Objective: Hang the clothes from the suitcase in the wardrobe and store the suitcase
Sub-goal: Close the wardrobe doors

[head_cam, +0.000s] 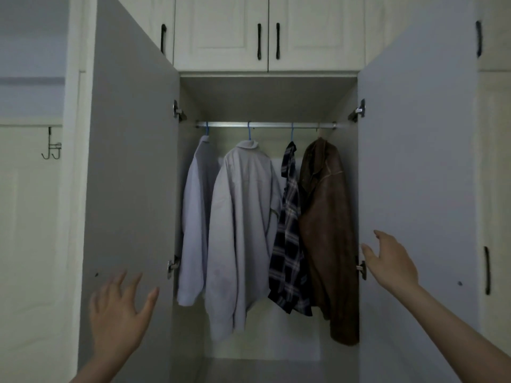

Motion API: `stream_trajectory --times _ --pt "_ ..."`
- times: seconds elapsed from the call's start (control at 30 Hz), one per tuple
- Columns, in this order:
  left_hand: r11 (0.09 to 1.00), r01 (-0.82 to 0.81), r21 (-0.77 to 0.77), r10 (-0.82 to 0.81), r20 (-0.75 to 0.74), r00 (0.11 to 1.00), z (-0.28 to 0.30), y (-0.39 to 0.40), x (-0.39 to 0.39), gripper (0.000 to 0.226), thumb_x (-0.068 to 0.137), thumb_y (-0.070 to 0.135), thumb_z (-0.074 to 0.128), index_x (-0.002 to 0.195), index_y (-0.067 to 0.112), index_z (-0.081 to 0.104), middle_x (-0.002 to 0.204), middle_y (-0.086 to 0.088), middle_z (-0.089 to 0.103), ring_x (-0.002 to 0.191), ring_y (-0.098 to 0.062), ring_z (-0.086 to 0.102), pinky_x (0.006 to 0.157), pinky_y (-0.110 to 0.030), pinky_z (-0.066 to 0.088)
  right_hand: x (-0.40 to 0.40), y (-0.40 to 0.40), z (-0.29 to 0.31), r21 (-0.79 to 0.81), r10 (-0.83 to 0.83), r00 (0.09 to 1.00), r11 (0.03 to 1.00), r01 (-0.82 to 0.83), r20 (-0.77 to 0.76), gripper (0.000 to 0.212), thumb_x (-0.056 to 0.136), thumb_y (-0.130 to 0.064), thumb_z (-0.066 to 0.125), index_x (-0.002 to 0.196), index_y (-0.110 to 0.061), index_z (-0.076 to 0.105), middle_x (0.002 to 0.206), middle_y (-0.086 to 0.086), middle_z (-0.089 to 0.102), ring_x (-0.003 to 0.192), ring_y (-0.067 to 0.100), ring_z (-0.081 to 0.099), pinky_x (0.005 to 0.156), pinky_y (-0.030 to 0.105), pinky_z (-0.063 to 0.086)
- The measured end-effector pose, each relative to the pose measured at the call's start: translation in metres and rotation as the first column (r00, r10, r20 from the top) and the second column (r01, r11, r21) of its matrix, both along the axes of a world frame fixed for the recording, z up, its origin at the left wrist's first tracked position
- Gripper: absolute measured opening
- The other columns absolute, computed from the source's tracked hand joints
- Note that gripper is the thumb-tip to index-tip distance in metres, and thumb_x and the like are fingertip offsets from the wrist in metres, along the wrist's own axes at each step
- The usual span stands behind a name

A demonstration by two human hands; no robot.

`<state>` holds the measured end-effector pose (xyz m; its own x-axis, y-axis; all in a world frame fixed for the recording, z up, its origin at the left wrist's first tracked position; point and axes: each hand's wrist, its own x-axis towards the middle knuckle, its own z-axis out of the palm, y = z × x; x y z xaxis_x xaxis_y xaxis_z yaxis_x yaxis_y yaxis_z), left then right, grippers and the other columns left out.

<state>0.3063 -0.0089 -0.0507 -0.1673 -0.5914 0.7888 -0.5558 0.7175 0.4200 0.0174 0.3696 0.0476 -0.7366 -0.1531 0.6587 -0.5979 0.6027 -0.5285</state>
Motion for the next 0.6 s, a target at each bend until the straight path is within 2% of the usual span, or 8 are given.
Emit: stream_trajectory --times 0.1,0.2,0.37,0.6 --pt "0.998 -0.066 -0.001 0.065 -0.049 0.997 0.001 0.007 0.013 0.077 0.074 0.065 0.027 0.120 0.013 0.061 0.137 -0.022 0.045 0.128 -0.040 0.037 0.104 -0.052 0.029 0.001 0.018 0.003 -0.011 -0.059 0.998 0.998 0.059 -0.037 0.058 0.094 -0.038 0.043 0.144 -0.010 0.030 0.147 0.011 0.037 0.131 0.029 0.037 0.104 0.040 0.035" --pt "0.995 -0.098 0.002 0.098 -0.072 0.993 0.003 0.008 0.023 0.080 0.073 0.067 0.028 0.120 0.013 0.061 0.136 -0.024 0.044 0.126 -0.042 0.040 0.104 -0.053 0.031 0.003 0.033 0.007 -0.007 -0.093 0.993 0.996 0.093 -0.068 0.056 0.095 -0.037 0.042 0.143 -0.010 0.030 0.147 0.010 0.036 0.131 0.029 0.037 0.103 0.040 0.036" --pt "0.992 -0.089 0.092 0.095 -0.065 0.993 0.014 0.015 0.036 0.087 0.071 0.072 0.025 0.129 0.014 0.053 0.141 -0.020 0.041 0.127 -0.042 0.036 0.103 -0.053 0.033 0.009 0.053 0.003 -0.018 -0.127 0.991 0.992 0.126 -0.035 0.058 0.095 -0.038 0.041 0.144 -0.009 0.029 0.147 0.011 0.035 0.129 0.031 0.039 0.100 0.041 0.038" --pt "0.985 -0.022 0.173 0.036 -0.082 0.996 0.030 0.021 0.048 0.062 0.089 0.058 0.043 0.135 0.016 0.044 0.146 -0.016 0.033 0.132 -0.041 0.030 0.104 -0.053 0.032 0.017 0.075 0.000 -0.086 -0.176 0.984 0.980 0.178 0.034 0.061 0.094 -0.041 0.043 0.143 -0.008 0.030 0.153 0.011 0.023 0.135 0.032 0.030 0.104 0.046 0.035"
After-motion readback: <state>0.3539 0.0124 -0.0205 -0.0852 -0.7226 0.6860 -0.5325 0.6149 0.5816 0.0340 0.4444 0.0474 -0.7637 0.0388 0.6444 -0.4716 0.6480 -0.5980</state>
